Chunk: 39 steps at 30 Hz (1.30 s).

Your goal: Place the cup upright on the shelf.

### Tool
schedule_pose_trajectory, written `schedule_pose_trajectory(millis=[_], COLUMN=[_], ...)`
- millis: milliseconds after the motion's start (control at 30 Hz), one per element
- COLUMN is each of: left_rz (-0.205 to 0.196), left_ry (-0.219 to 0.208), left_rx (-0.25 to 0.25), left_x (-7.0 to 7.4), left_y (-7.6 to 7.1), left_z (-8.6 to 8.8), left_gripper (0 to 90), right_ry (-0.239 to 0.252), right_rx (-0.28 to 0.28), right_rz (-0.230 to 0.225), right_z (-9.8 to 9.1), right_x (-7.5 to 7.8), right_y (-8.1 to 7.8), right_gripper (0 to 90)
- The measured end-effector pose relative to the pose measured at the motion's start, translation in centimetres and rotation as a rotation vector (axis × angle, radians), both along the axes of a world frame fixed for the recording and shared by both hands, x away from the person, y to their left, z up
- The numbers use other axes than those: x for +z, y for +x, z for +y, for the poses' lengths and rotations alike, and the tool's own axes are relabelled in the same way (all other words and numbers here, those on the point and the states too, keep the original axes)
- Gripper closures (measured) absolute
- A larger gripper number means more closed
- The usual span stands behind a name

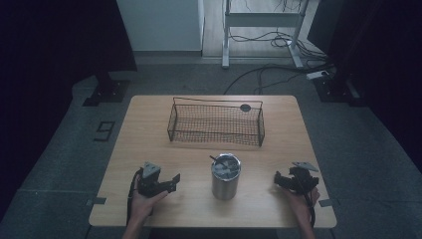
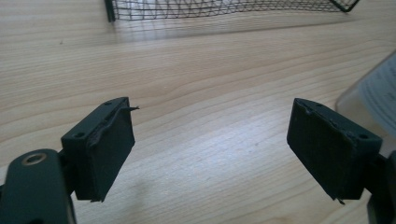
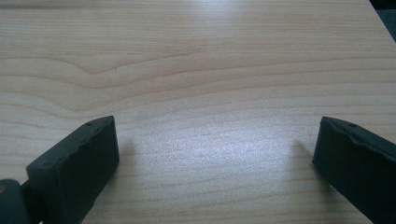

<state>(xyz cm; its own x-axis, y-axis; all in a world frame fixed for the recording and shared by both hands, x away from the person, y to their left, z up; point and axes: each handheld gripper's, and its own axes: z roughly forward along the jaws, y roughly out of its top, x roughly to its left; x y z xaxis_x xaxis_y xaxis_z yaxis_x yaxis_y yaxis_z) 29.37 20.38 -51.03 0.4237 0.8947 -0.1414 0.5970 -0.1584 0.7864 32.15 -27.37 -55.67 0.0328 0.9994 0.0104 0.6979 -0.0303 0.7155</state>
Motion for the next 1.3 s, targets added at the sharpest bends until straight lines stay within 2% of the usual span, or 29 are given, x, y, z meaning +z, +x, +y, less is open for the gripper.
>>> schedule_pose_trajectory(millis=[200,300,533,667,967,1300], left_rz=[0.011,0.013,0.040,0.042,0.031,-0.001], left_ry=[0.005,-0.005,-0.008,-0.010,0.022,0.007], left_rx=[-0.016,-0.013,-0.006,-0.010,-0.039,-0.062], left_x=[-0.1,-0.2,-0.5,-0.5,-0.6,0.4], left_y=[0.1,0.2,0.3,0.2,-0.2,-0.7], left_z=[0.0,0.1,-0.2,-0.5,-1.3,-1.7], left_gripper=[14.7,14.7,14.6,14.7,14.7,14.7], right_ry=[-0.001,-0.001,0.001,-0.001,0.000,-0.001], right_rx=[-0.014,-0.019,0.019,0.029,0.039,0.045], right_rz=[0.002,0.001,0.000,0.001,-0.001,-0.008], right_z=[-0.1,0.0,-0.2,-0.2,-0.2,-0.2], right_x=[0.0,0.0,0.0,0.0,0.0,0.0], right_y=[-0.1,-0.2,-0.1,-0.1,0.0,0.0], right_gripper=[0.0,0.0,0.0,0.0,0.9,2.4])
